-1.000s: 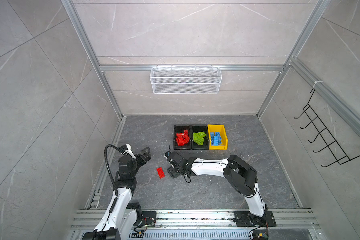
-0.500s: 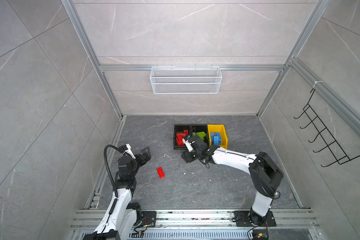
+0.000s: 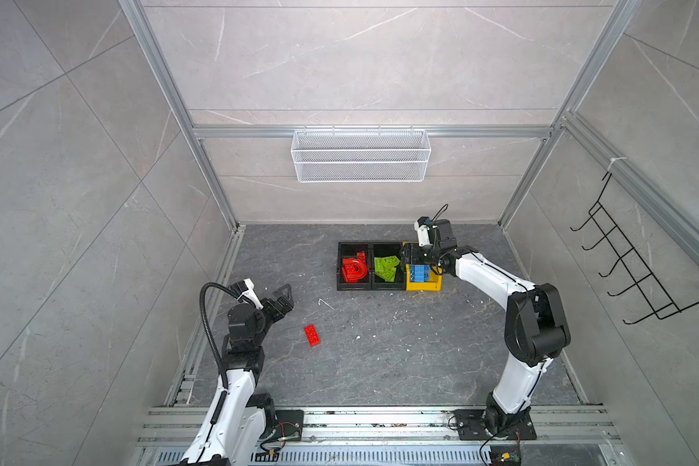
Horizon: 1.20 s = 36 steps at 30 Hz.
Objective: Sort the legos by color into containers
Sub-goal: 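Carry the blue brick with the right gripper into the yellow bin and release, then move the right gripper to the red 2x4 brick and grasp it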
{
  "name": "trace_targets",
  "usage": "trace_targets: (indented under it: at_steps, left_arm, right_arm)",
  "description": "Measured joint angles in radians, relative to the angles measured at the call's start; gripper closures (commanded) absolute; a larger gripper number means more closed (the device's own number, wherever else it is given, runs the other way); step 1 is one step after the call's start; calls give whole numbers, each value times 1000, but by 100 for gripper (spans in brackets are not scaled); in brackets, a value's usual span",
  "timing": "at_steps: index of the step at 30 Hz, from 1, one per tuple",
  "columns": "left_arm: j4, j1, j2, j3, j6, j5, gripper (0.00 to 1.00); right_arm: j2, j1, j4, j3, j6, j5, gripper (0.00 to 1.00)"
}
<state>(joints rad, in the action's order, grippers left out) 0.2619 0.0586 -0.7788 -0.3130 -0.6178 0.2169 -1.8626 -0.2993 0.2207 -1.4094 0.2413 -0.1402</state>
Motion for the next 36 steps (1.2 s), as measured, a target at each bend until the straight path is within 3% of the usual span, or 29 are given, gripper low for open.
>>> trace_targets:
  at_steps: [10,14,25,31,36]
  left_arm:
    - [9,-5,-23,0,-25,41,0]
    - [11,-9,-25,0,-34,50,0]
    - [12,-10,-25,0,-34,47,0]
    - [-1,-10,-21,0,-27,43,0]
    - [-12,-10,-6,0,-18,20,0]
  right_arm:
    - [-70,50,0,-16,14,-14,63]
    - [-76,64,-1,-16,21,-11,58]
    - [-77,84,0,-16,28,-11,27]
    - [12,82,11,4,29,-10,23]
    - [138,37,22,18,20,21,25]
